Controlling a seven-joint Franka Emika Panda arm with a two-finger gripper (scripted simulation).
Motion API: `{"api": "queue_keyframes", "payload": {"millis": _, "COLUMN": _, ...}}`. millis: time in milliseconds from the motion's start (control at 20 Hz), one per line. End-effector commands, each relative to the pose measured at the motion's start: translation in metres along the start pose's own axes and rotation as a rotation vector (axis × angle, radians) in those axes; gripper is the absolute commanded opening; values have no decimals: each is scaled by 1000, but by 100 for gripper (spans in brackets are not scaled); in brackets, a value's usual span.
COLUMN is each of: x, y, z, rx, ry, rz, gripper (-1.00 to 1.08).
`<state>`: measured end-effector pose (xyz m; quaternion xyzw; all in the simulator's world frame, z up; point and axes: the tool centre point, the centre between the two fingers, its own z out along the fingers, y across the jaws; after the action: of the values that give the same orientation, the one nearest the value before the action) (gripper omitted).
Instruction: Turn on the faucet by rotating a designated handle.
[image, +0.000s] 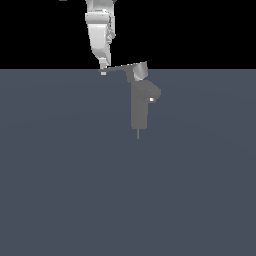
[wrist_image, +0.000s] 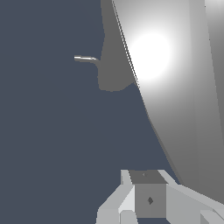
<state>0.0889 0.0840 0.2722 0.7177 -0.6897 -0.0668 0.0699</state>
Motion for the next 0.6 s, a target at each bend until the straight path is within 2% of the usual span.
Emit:
{"api": "queue_keyframes", "payload": {"millis": 0, "x": 1, "y": 7, "z": 0, "rx": -4, "ry": 0, "rz": 1, "gripper": -100}}
{"api": "queue_keyframes", "payload": {"millis": 550, "x": 0, "y": 32, "z": 0, "rx": -4, "ry": 0, "rz": 2, "gripper": -100}}
